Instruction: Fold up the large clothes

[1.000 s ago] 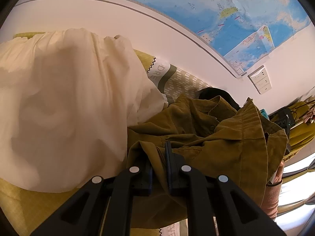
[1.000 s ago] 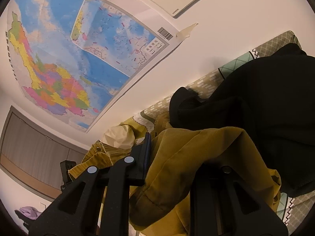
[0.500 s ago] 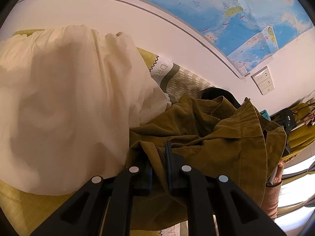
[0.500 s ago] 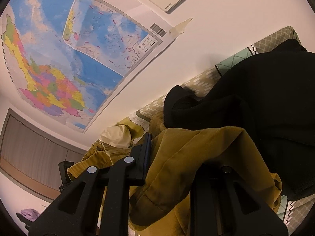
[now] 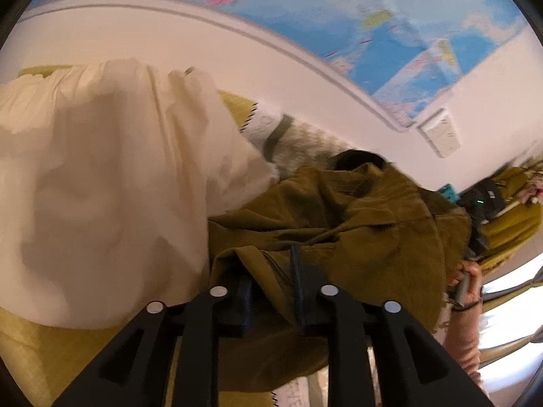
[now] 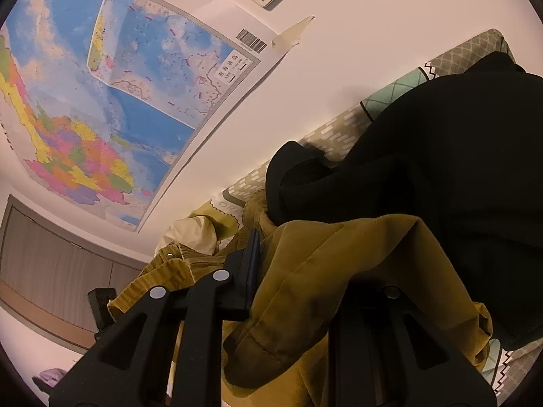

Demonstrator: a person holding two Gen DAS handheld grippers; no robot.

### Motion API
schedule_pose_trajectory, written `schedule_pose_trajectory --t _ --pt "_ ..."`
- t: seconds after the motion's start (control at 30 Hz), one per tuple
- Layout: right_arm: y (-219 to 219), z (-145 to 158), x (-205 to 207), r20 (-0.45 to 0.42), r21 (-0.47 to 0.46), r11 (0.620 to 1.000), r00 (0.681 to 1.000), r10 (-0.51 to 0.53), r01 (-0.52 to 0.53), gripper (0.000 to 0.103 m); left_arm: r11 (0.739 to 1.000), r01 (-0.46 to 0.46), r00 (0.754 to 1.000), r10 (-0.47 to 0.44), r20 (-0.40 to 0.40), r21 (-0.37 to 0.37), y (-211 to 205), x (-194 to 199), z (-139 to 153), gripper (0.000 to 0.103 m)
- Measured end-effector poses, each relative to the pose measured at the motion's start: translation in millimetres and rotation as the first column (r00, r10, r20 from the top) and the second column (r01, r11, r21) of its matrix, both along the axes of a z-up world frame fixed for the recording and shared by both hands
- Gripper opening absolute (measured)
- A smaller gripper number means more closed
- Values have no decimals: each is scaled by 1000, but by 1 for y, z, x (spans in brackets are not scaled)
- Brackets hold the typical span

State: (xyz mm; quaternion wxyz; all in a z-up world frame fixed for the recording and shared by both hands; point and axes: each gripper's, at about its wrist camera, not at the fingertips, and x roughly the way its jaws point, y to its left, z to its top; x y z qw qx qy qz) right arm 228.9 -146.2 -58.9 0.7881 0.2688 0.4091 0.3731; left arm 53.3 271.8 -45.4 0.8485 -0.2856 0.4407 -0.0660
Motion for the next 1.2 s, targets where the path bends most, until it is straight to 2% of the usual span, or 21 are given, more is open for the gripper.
schedule_pose_trajectory --t 0.07,0.23,0.27,0.33,0.37,0.43,0.53,0.6,0.63,0.7,0.8,0.87,0.93,1.0,1.1,1.2 --pt "1 0 0 -1 -2 1000 1000 -2 2 20 1000 7 1000 -6 30 -15 1 -8 5 26" --pt "3 -3 4 -11 5 1000 1000 -3 3 22 999 39 994 -40 100 8 -4 -28 16 38" --pt "3 -3 5 -13 6 1000 1000 -5 5 22 999 35 992 -38 121 23 -5 -32 19 42" --pt "3 -4 6 -16 9 1000 1000 -7 7 23 999 4 983 -12 185 45 -3 -43 29 67" --pt "3 -5 6 -16 9 1000 1000 -8 8 24 999 -5 976 -4 217 43 -1 -48 34 70" --pt "3 -5 6 -21 16 1000 1000 -9 9 27 997 -9 967 -11 255 79 -2 -54 42 71" --pt "6 -4 5 -15 12 1000 1000 -6 6 32 980 9 974 -54 222 199 -22 -44 42 72" --pt "7 -2 3 -12 20 1000 1000 1 -1 44 956 20 978 -80 192 294 -36 -34 37 75" --pt "8 1 0 0 16 1000 1000 8 -8 49 935 35 981 -100 167 354 -47 -24 32 77" --pt "10 10 -9 37 5 1000 999 21 -22 75 915 60 989 -108 99 400 -54 -6 16 77" --pt "0 31 -35 136 0 1000 990 26 -26 86 886 50 998 -56 1 460 -55 20 -13 75" --pt "-12 39 -50 177 16 999 984 26 -29 86 887 34 999 -23 -29 460 -51 25 -26 74" --pt "-30 47 -74 267 -38 999 964 -2 12 90 893 19 999 -31 20 449 -52 14 -20 74" --pt "-45 45 -97 345 -114 990 938 -36 80 95 918 12 995 -51 87 396 -45 -8 -12 76" --pt "-66 17 -124 376 -187 975 926 -44 122 97 932 -34 988 -22 150 362 -31 -48 -8 83" --pt "-75 -25 -141 363 -258 955 930 -47 149 97 936 -65 990 15 143 346 -25 -76 -23 90"
